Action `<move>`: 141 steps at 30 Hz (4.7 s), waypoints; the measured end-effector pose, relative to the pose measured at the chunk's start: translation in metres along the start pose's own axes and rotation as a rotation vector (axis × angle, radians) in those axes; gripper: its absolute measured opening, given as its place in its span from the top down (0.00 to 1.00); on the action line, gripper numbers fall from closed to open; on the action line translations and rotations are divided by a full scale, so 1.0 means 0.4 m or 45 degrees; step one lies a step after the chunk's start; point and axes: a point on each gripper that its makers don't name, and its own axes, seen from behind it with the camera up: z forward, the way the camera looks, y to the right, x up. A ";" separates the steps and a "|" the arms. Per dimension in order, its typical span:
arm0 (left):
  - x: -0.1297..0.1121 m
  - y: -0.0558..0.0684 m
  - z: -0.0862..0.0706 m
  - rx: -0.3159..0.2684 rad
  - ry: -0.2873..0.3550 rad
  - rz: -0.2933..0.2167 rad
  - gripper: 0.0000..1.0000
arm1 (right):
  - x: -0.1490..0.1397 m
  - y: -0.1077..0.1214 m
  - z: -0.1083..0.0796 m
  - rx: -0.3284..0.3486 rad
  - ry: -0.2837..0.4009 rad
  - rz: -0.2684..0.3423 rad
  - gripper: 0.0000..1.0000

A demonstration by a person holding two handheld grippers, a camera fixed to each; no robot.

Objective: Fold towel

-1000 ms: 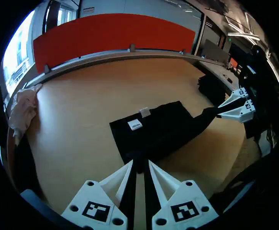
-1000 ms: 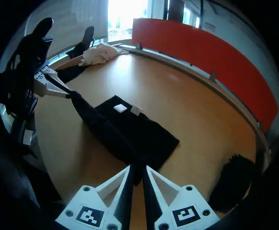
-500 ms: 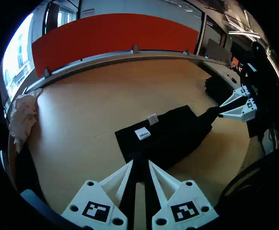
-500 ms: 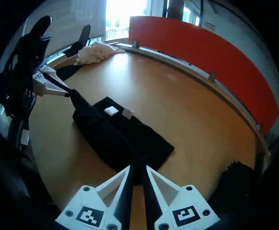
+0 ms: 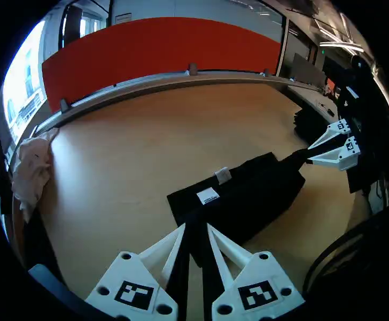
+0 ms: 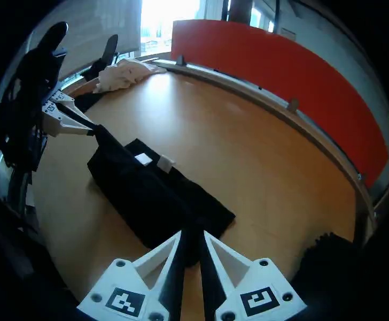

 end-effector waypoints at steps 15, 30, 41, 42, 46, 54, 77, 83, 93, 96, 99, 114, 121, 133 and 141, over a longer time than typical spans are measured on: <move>-0.030 -0.031 0.103 0.030 -0.029 -0.002 0.88 | -0.028 0.035 0.089 -0.025 -0.059 0.023 0.79; -0.039 -0.075 0.160 0.109 -0.049 -0.019 0.70 | -0.048 0.091 0.139 -0.121 -0.090 0.023 0.37; -0.045 -0.087 0.152 0.132 -0.055 -0.008 0.60 | -0.037 0.096 0.140 -0.128 -0.070 0.024 0.06; -0.045 -0.087 0.150 0.133 -0.054 -0.007 0.60 | -0.035 0.096 0.139 -0.126 -0.068 0.023 0.06; -0.043 -0.083 0.146 0.127 -0.052 -0.024 0.60 | -0.035 0.094 0.133 -0.125 -0.064 0.025 0.06; -0.037 -0.081 0.124 0.129 -0.039 -0.043 0.60 | -0.049 0.080 0.112 -0.115 -0.057 0.043 0.06; -0.152 -0.041 0.010 0.154 -0.053 -0.136 0.60 | -0.128 -0.006 0.001 -0.113 -0.035 0.070 0.06; -0.169 -0.028 -0.014 0.153 -0.050 -0.148 0.60 | -0.142 -0.015 -0.018 -0.118 -0.033 0.075 0.06; -0.202 0.008 -0.049 0.115 -0.057 -0.168 0.59 | -0.150 -0.022 -0.034 -0.123 -0.024 0.077 0.06; -0.207 0.004 -0.061 0.139 -0.045 -0.164 0.59 | -0.150 -0.024 -0.035 -0.121 -0.023 0.074 0.06; -0.212 0.008 -0.069 0.136 -0.044 -0.170 0.59 | -0.149 -0.026 -0.035 -0.119 -0.020 0.071 0.06; -0.216 0.014 -0.098 0.128 -0.023 -0.178 0.59 | -0.150 -0.031 -0.020 -0.106 -0.024 0.056 0.06; -0.231 0.027 -0.116 0.107 -0.025 -0.206 0.25 | -0.154 -0.030 -0.006 -0.095 -0.028 0.047 0.06; -0.261 0.026 -0.156 0.123 -0.037 -0.227 0.04 | -0.160 -0.033 0.024 -0.059 -0.043 0.038 0.06; -0.285 0.013 -0.179 0.156 -0.042 -0.254 0.04 | -0.175 -0.036 0.041 -0.028 -0.071 0.024 0.20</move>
